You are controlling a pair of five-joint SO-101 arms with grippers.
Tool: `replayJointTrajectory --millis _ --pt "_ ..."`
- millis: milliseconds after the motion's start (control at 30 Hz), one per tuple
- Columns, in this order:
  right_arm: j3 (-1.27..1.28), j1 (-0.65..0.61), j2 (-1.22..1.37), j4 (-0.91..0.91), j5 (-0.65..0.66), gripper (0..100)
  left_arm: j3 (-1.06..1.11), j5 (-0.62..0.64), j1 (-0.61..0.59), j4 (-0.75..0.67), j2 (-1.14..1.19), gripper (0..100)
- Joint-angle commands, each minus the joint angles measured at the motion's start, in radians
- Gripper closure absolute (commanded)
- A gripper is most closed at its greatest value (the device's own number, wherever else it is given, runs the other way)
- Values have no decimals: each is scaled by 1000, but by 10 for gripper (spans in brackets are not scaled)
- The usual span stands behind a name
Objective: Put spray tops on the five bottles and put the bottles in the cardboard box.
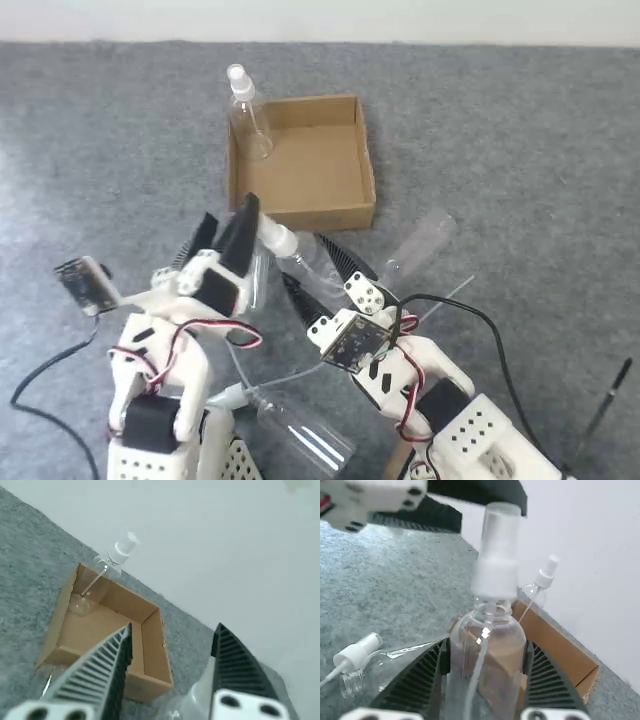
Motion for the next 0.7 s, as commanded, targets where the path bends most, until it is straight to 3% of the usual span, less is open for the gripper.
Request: replayJointTrajectory --millis 0,300,667 --pt "20 4 -25 -19 -11 905 15 -81 78 -28 8 758" --pt "20 5 -21 -16 -11 905 16 -126 138 15 8 758" --pt "21 8 -15 -16 -12 905 -70 -63 57 18 6 758"
